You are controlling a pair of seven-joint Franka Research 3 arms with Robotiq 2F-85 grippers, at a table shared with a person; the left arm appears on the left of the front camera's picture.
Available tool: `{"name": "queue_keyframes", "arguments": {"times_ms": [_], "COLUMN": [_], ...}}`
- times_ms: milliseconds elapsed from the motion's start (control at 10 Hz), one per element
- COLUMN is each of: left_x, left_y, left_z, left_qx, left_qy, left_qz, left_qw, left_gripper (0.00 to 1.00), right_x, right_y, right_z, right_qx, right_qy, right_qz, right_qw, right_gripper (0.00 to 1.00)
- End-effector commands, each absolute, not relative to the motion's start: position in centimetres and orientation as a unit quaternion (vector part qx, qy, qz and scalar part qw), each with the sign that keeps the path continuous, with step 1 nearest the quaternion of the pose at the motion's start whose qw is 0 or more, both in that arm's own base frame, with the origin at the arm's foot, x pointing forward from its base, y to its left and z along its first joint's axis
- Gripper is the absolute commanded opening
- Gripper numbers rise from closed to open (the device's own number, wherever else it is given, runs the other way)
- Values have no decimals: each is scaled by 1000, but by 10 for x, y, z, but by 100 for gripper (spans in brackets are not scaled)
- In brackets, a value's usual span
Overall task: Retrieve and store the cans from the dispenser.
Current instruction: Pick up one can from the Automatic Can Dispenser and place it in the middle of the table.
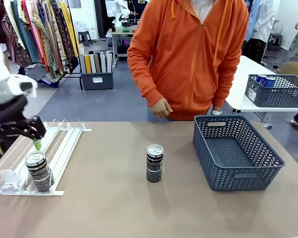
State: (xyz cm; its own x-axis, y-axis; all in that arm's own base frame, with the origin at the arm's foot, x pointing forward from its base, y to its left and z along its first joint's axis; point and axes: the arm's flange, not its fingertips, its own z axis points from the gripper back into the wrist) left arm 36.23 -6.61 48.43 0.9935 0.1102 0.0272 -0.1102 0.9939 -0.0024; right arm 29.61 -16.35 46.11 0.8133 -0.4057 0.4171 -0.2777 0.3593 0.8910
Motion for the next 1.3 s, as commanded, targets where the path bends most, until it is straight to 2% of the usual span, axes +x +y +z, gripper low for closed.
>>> {"name": "queue_keyframes", "arguments": {"times_ms": [0,200,400,800,900,1000,1100,1200], "left_x": [372,377,387,392,392,393,393,393], "left_y": [-76,-77,-76,-72,-72,-73,-73,-72], "left_z": [449,427,412,410,410,410,410,411], "left_qx": [18,2,1,-19,-20,-18,-17,-17], "left_qy": [-22,-35,-20,-1,2,-1,1,0], "left_qz": [87,93,87,82,82,82,81,80], "left_qw": [996,995,996,996,996,996,997,997], "left_gripper": [100,100,100,100,85,26,0,0], "right_x": [299,299,299,299,299,299,299,299], "right_y": [-162,-162,-162,-162,-162,-162,-162,-162], "right_z": [464,464,464,464,464,464,464,464], "right_qx": [571,571,571,571,571,571,571,571], "right_qy": [-317,-317,-317,-317,-317,-317,-317,-317], "right_qz": [-41,-41,-41,-41,-41,-41,-41,-41], "right_qw": [757,757,757,757,757,757,757,757], "right_gripper": [100,100,100,100,100,100,100,100]}}
